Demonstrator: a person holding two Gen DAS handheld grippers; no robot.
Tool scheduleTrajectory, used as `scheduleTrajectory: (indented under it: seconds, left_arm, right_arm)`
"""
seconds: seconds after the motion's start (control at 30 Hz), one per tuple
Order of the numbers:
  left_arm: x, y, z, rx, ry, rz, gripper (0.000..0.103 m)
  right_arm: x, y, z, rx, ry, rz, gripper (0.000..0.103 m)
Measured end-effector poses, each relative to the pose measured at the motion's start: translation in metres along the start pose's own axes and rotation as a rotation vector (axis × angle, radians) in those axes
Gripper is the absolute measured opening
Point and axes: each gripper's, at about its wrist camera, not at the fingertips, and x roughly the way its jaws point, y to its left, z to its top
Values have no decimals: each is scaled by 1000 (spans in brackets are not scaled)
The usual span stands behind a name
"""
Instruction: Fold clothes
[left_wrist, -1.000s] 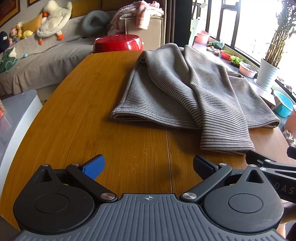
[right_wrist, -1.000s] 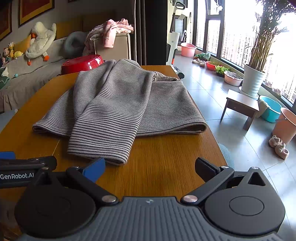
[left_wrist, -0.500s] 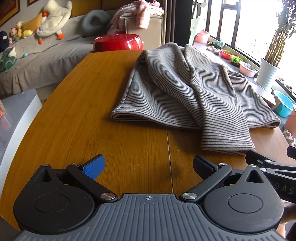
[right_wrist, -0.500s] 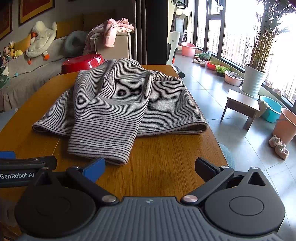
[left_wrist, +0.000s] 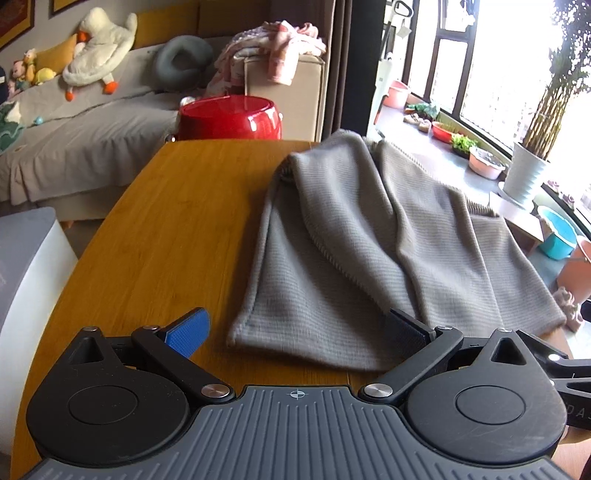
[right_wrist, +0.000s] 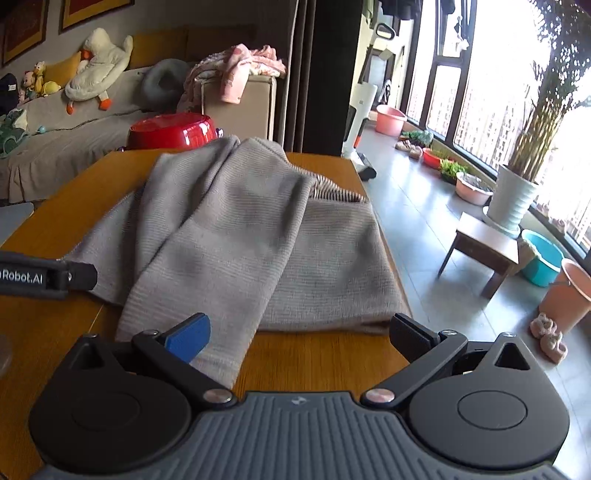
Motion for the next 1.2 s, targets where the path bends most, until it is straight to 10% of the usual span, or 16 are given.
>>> scheduleTrajectory:
  seconds: [0.23, 0.63, 0.97, 1.2]
  left_arm:
    - [63, -3, 31, -49, 64, -45, 103]
    - [96, -3, 53, -38, 42, -58, 103]
    - [72, 20, 82, 71, -193, -62, 103]
    - [52, 30, 36, 26, -13, -198, 103]
  right_arm:
    - [65, 6, 68, -138, -130, 55, 103]
    - [177, -36, 82, 294, 12, 287, 103]
    - [147, -6, 60, 153, 48, 335, 103]
    - [75, 20, 16, 85, 62, 402, 103]
